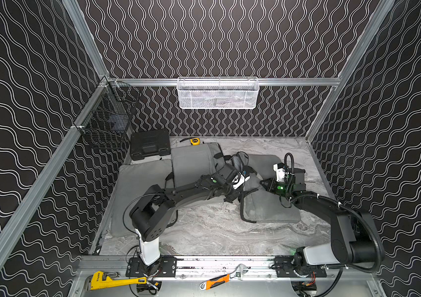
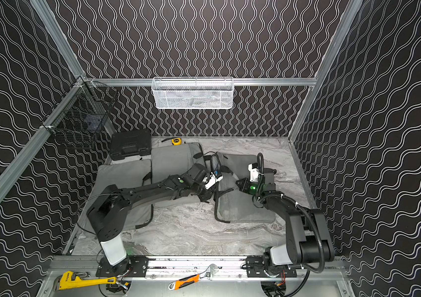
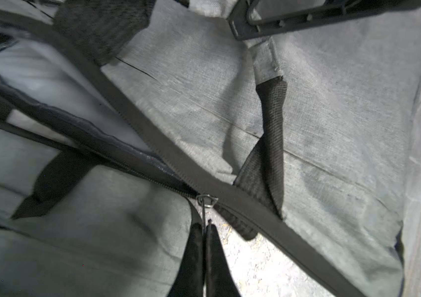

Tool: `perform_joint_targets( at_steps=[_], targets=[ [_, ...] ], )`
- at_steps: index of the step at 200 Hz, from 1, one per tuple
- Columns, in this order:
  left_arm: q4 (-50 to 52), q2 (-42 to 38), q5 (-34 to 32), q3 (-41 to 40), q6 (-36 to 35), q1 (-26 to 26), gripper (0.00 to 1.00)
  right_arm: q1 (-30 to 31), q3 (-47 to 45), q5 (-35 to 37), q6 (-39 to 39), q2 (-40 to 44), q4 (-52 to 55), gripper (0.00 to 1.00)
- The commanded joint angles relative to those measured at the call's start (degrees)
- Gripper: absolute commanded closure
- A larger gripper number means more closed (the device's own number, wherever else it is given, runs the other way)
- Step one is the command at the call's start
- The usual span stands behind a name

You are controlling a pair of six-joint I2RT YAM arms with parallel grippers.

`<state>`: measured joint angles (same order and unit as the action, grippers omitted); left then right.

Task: Open the zippered laptop bag and take out the laptop
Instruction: Unzip the zipper on the zippered laptop bag.

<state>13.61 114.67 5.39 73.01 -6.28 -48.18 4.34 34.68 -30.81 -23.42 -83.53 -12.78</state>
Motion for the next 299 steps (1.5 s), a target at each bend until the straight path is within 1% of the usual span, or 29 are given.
perform_joint_targets(
  at_steps=[1, 33, 70, 119, 156, 190, 221, 267, 299],
  targets=[
    [-0.7, 1.5, 0.0, 1.5, -0.9, 0.2, 1.0, -0.1, -1.1, -1.5, -2.7, -1.9, -4.4, 0.85],
    [-2.8, 1.1, 0.6, -1.0, -0.7, 0.2, 1.0, -0.1, -3.0, -2.0, -5.1, -7.3, -8.6, 0.88],
    [-3.3, 0.1, 0.1, -3.4, -1.1, 0.2, 1.0, -0.2, -5.0, -1.1, -7.9, -10.8, -13.1, 0.91],
    [-4.9, -2.1, 0.1, -7.0, -0.7, -0.7, 1.0, -0.2, -6.5, 2.4, -9.2, -10.8, -15.0, 0.94],
    [-5.6, -2.7, -0.7, -9.6, 0.4, -3.3, 1.0, -0.1, -7.2, 3.1, -9.8, -11.7, -16.6, 0.96],
    [-5.9, -2.8, -1.1, -10.6, 1.3, -5.9, 1.0, -0.1, -7.9, 3.0, -10.5, -12.7, -18.0, 1.0],
    [-6.1, -3.9, -1.8, -12.2, 2.7, -7.7, 1.0, -0.1, -7.8, 3.4, -10.6, -12.5, -18.3, 1.0],
    [-5.9, -6.5, -3.7, -15.3, 6.4, -12.1, 1.0, -0.2, -5.8, 5.7, -10.5, -11.5, -16.2, 1.0],
    [-5.6, -9.4, -6.0, -17.9, 8.8, -15.1, 1.0, -0.2, -2.8, 6.9, -9.7, -12.6, -14.8, 1.0]
  ],
)
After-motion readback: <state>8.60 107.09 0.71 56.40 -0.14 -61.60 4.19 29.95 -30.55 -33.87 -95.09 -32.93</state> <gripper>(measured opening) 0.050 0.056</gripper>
